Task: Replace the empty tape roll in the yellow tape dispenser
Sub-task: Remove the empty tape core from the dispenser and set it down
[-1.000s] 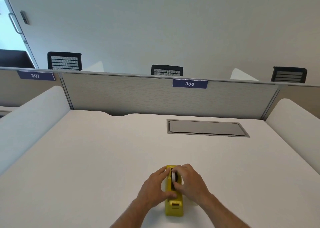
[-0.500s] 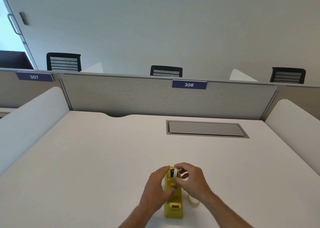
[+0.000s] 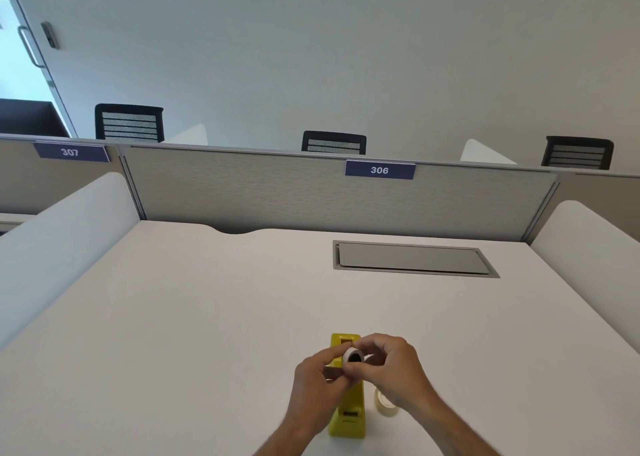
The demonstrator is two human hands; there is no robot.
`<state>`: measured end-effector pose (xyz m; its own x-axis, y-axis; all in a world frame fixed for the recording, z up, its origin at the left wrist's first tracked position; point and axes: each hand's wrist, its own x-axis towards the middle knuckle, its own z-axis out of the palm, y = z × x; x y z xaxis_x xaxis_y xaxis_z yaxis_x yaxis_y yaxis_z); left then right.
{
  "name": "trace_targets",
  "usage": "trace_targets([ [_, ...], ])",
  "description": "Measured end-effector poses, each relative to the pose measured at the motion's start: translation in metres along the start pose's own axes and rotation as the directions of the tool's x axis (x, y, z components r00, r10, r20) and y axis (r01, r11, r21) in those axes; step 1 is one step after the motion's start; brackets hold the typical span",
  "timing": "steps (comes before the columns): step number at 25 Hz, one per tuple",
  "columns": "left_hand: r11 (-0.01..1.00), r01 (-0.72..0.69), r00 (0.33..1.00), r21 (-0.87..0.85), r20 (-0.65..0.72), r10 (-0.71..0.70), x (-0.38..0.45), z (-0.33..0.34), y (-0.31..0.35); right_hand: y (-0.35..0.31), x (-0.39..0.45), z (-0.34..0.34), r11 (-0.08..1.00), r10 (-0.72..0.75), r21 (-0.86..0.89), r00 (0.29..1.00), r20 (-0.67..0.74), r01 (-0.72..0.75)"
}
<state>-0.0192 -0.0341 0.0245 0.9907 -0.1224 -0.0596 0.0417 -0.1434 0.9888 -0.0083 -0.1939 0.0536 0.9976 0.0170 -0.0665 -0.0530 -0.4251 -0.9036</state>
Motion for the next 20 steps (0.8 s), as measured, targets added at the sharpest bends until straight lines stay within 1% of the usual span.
trace_targets([
  [4, 0.999, 0.037, 0.998, 0.022, 0.043, -0.038, -0.002, -0.001, -0.002, 0.0, -0.004, -0.007, 0.995, 0.058, 0.077, 0.996, 0.064, -0.063],
  [6, 0.999, 0.035, 0.995, 0.039, 0.089, -0.038, -0.002, -0.002, -0.001, 0.0, -0.007, -0.008, 0.993, 0.081, 0.086, 0.995, 0.062, -0.086],
  [8, 0.998, 0.029, 0.994, 0.062, 0.103, -0.035, -0.002, -0.003, -0.001, 0.0, -0.008, -0.007, 0.993, 0.087, 0.078, 0.995, 0.054, -0.092],
  [14, 0.997, 0.023, 0.992, 0.068, 0.119, -0.031, 0.001, -0.004, -0.002, -0.002, -0.012, -0.005, 0.999, 0.038, -0.006, 0.999, 0.007, -0.038],
  [18, 0.997, 0.042, 0.991, 0.062, 0.125, -0.05, 0.005, -0.004, -0.004, -0.004, -0.011, -0.005, 0.997, -0.025, -0.075, 0.999, -0.037, 0.023],
  [20, 0.997, 0.041, 0.99, 0.065, 0.133, -0.049, 0.007, -0.004, -0.003, -0.003, -0.012, -0.006, 0.998, -0.016, -0.055, 0.998, -0.053, 0.013],
])
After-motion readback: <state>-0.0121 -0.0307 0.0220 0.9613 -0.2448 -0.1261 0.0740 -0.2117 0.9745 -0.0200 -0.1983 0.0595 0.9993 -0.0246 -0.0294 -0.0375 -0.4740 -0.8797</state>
